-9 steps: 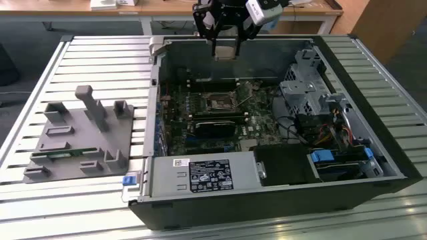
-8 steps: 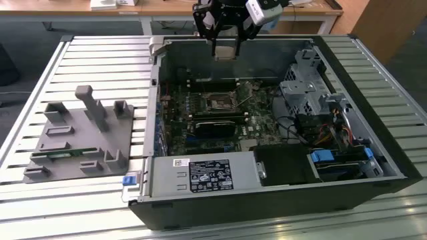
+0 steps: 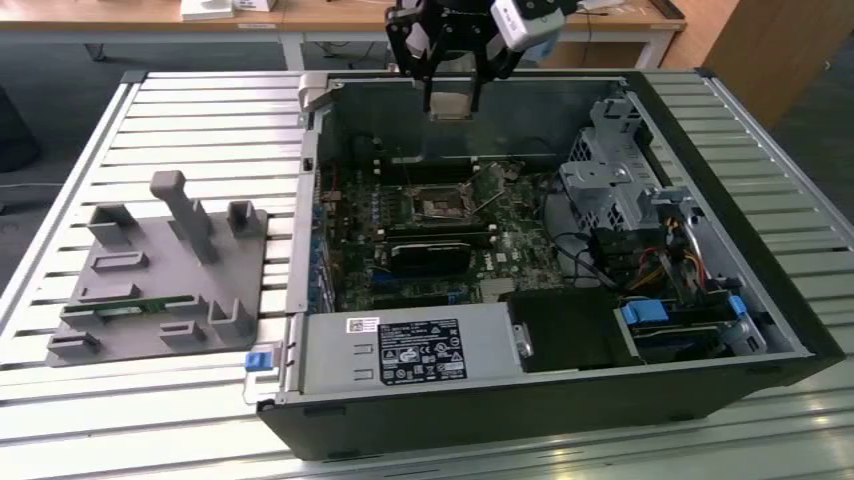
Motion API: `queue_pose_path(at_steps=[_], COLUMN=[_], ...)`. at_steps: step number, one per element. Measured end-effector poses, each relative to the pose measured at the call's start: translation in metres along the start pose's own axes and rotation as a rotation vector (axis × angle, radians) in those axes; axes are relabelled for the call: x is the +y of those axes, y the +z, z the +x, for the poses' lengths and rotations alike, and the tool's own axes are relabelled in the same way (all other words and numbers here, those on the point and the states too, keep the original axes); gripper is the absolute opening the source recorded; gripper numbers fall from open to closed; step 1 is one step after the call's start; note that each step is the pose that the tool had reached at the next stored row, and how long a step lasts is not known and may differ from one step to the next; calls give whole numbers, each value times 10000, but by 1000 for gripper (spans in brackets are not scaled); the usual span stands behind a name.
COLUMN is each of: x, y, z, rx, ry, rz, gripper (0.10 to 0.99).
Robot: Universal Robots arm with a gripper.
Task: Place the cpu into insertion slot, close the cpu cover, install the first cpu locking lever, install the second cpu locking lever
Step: 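Place the cpu into insertion slot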
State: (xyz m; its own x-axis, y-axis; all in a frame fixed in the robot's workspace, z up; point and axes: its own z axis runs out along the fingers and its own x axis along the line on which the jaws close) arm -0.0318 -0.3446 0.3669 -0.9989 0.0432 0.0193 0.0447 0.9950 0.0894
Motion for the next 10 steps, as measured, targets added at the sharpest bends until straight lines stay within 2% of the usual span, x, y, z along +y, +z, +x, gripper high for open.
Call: queue_pose_path(at_steps=[10], x=[3], y=[11], z=[0], rx=[-124], ry=[1375], rz=[-13], gripper=[537])
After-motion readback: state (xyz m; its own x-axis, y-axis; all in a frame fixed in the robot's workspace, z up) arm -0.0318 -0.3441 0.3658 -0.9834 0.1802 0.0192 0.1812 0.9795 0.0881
